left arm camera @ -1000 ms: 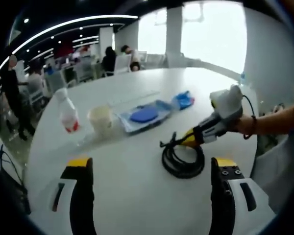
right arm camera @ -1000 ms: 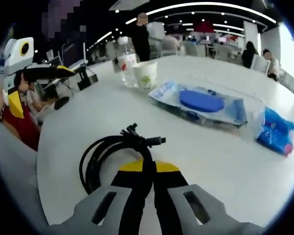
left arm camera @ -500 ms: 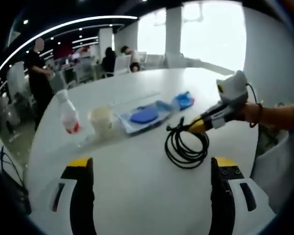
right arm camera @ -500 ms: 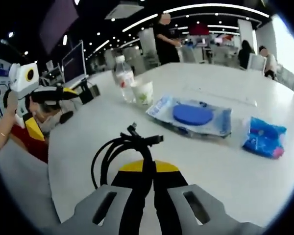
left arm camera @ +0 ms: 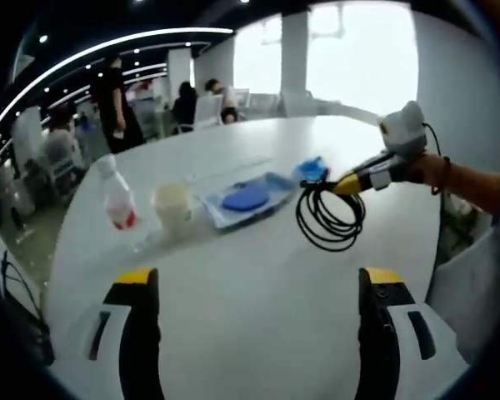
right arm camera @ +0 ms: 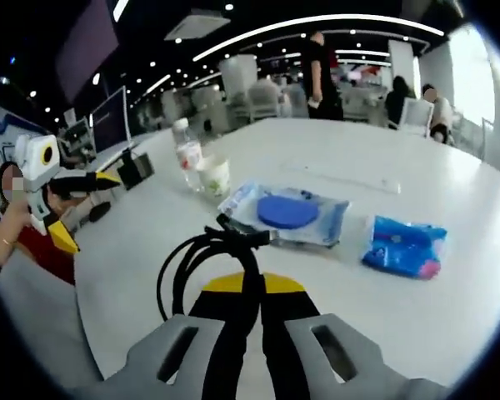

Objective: Arrange the tabletop items into an orderly group along one side of the table until the central work area is clear of visible clutter.

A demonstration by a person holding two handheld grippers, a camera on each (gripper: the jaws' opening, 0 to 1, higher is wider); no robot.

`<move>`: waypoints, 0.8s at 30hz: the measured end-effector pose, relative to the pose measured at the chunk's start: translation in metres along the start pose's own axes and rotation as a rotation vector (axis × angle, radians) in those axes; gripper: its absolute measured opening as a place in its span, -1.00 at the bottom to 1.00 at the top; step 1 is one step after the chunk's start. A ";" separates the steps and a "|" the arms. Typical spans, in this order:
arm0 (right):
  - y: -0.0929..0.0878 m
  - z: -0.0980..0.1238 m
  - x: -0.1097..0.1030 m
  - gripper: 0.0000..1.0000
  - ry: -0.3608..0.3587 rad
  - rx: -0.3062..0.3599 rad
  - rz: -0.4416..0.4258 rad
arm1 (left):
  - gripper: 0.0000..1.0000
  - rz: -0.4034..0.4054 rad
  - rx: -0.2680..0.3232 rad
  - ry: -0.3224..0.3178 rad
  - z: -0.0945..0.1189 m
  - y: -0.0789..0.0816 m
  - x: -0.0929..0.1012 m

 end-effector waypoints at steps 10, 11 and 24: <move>-0.002 0.007 0.025 -0.91 -0.057 -0.022 -0.024 | 0.94 0.001 -0.005 0.002 0.001 -0.001 -0.001; -0.002 0.007 0.028 -0.91 -0.066 -0.028 -0.022 | 0.94 0.001 -0.006 0.003 0.001 -0.001 -0.001; -0.010 0.003 0.055 -0.91 -0.107 -0.083 -0.041 | 0.95 0.000 -0.023 0.000 -0.001 -0.003 0.001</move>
Point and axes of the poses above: the point that each gripper's makers call its tool centre point, and the gripper's own axes: z roughly backward along the fingers, x roughly to its right, y roughly out of its top, the point moved 9 cm from there along z, roughly backward along the fingers, and after that the axes turned 8 degrees about -z, right-handed, at the moved point
